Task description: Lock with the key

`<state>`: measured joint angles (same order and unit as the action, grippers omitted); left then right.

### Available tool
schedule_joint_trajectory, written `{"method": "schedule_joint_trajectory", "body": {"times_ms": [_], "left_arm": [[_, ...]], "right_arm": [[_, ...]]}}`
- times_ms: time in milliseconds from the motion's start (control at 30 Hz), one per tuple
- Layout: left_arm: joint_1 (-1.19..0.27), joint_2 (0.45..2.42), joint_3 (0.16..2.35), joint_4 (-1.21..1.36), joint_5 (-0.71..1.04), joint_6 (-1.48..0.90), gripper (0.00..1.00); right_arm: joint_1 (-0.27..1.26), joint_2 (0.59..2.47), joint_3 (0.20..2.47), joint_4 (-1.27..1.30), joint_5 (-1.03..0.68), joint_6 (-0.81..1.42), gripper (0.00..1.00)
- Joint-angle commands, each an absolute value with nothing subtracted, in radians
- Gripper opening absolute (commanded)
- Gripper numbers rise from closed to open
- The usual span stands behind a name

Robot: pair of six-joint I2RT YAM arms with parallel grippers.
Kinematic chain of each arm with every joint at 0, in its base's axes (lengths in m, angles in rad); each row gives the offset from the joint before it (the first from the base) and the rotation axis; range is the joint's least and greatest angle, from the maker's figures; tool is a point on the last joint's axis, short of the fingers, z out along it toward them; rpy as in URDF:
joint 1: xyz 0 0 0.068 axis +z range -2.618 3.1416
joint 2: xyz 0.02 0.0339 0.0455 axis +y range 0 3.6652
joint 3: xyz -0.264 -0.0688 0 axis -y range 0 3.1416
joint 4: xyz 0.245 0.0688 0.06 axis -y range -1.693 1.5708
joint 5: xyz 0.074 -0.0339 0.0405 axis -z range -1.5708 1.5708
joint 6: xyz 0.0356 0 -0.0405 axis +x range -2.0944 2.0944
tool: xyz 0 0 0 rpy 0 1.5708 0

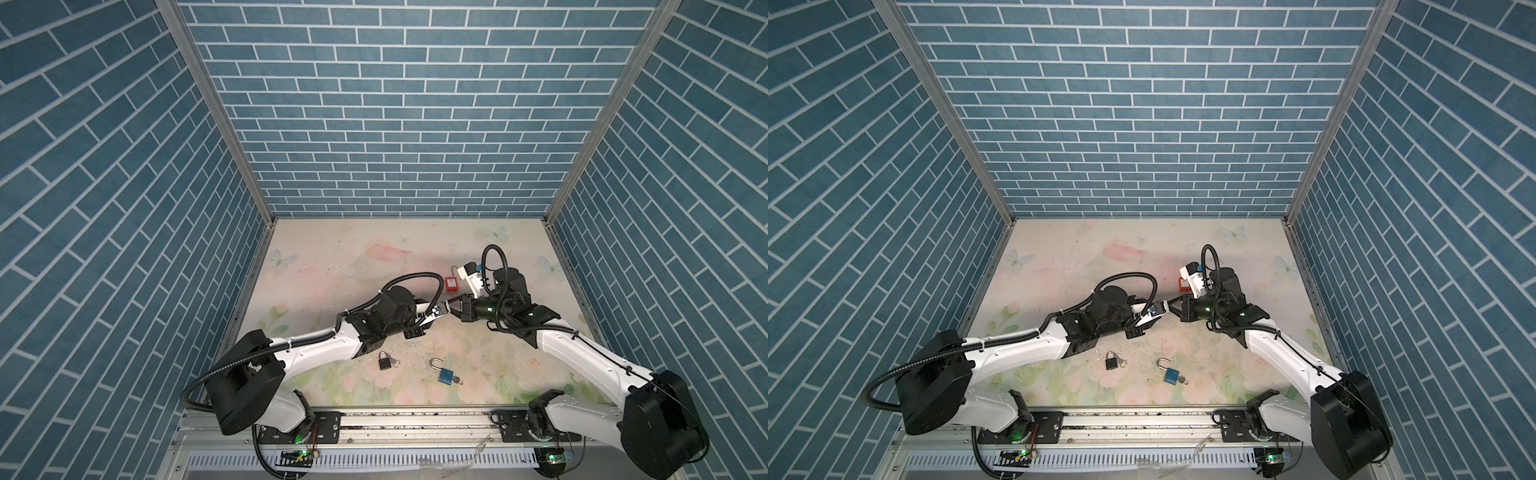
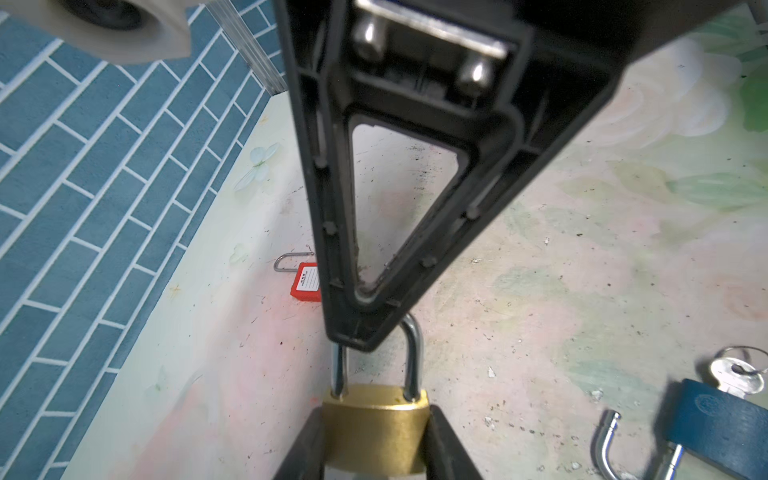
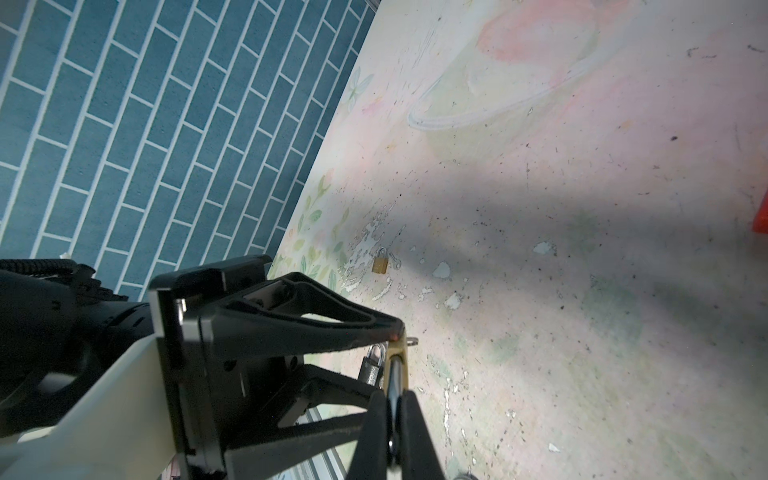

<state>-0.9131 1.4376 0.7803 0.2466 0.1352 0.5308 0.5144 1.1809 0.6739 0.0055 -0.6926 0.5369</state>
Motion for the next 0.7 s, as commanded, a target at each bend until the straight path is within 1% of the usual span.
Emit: {"method": "schedule_joint_trajectory", "body": {"times_ms": [0, 300, 667], "left_arm": [[-0.932, 1.408, 0.884, 0.678, 0.156, 0.508, 0.04], [-0.925, 1.401, 0.894, 0.723, 0.198, 0.475, 0.04], [-0.87, 1.405, 0.916, 0.783, 0.255, 0.385, 0.04]], "right_arm": [[0.578, 1.234, 0.626, -0.107, -0.773, 0.549, 0.0], [0.603, 1.292, 0.611, -0.109, -0.756, 0.518, 0.0], [0.629, 1.353, 0.572, -0.055, -0.746, 0.518, 0.0]]}}
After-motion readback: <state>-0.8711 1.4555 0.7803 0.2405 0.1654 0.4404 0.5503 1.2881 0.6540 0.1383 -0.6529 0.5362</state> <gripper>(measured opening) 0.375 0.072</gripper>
